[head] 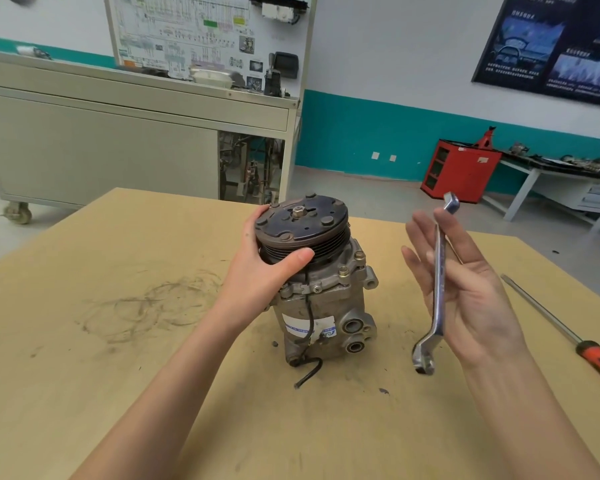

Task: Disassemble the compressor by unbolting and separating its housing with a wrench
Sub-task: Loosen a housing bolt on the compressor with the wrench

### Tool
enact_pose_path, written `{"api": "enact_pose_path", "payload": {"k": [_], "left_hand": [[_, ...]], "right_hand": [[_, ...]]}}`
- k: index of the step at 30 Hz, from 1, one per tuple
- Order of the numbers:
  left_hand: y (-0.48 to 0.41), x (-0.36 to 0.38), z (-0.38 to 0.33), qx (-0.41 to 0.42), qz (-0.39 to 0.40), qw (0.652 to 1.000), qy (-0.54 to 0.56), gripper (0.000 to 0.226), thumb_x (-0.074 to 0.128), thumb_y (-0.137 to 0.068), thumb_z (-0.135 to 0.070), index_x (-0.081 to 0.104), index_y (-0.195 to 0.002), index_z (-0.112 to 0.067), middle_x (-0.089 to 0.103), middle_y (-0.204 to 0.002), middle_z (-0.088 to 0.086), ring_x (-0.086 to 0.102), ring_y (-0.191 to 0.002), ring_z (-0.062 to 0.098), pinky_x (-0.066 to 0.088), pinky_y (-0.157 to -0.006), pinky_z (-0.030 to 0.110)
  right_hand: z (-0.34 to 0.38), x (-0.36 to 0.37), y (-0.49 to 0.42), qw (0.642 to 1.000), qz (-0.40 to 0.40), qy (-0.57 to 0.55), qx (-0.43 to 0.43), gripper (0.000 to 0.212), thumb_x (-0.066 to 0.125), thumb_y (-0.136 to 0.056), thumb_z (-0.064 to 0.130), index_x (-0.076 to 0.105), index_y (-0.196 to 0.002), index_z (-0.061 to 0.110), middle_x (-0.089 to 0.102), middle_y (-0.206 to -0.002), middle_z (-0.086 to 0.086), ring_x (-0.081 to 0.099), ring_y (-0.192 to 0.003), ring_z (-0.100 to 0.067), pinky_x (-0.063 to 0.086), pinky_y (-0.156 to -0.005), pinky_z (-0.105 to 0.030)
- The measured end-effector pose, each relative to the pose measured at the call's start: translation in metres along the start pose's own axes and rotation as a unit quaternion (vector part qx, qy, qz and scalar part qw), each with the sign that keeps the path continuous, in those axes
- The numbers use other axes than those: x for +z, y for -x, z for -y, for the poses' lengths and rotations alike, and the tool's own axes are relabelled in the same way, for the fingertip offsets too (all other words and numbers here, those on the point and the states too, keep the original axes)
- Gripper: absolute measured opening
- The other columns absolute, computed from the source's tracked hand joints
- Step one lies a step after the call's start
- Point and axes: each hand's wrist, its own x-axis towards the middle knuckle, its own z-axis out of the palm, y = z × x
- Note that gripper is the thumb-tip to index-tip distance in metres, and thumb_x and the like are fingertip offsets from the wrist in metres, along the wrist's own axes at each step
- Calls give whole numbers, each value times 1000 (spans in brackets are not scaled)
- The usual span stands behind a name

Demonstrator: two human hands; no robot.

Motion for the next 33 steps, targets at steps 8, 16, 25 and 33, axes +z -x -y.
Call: {"api": "enact_pose_path", "payload": {"k": [8,16,25,33], "left_hand": [[2,0,-4,-8,-1,1000,1,97,71,-62,-52,25,-146,-36,49,-125,-23,47,-117,-9,43,-105,28],[2,1,-3,-5,1,1000,6,106,69,-53,-64,25,-146,-36,48,-123,-29,48,-112,-16,43,-97,17],[2,0,-1,-3,3,1000,4,103,70,-56,-63,24,-145,-38,46,-119,-35,47,-106,-24,41,-90,8],[1,-1,0,-3,1,1000,-5,97,72,-65,-54,23,-147,-36,45,-119,-36,45,-108,-22,41,-95,14]], "right_hand": [[-10,1,9,998,-26,59,10,30,52,-86,28,76,-72,15,72,-78,-12,71,-77,-22,57,-66,-26],[21,12,11,901,66,429,-23,12,46,-97,9,56,-92,5,70,-69,-14,68,-59,-27,54,-55,-24],[15,32,27,814,110,556,-124,23,63,-78,47,73,-86,28,72,-75,10,70,-71,-6,57,-66,-25],[-3,37,33,800,85,568,-172,14,58,-81,28,71,-82,31,70,-72,14,69,-69,-8,57,-64,-33]]}}
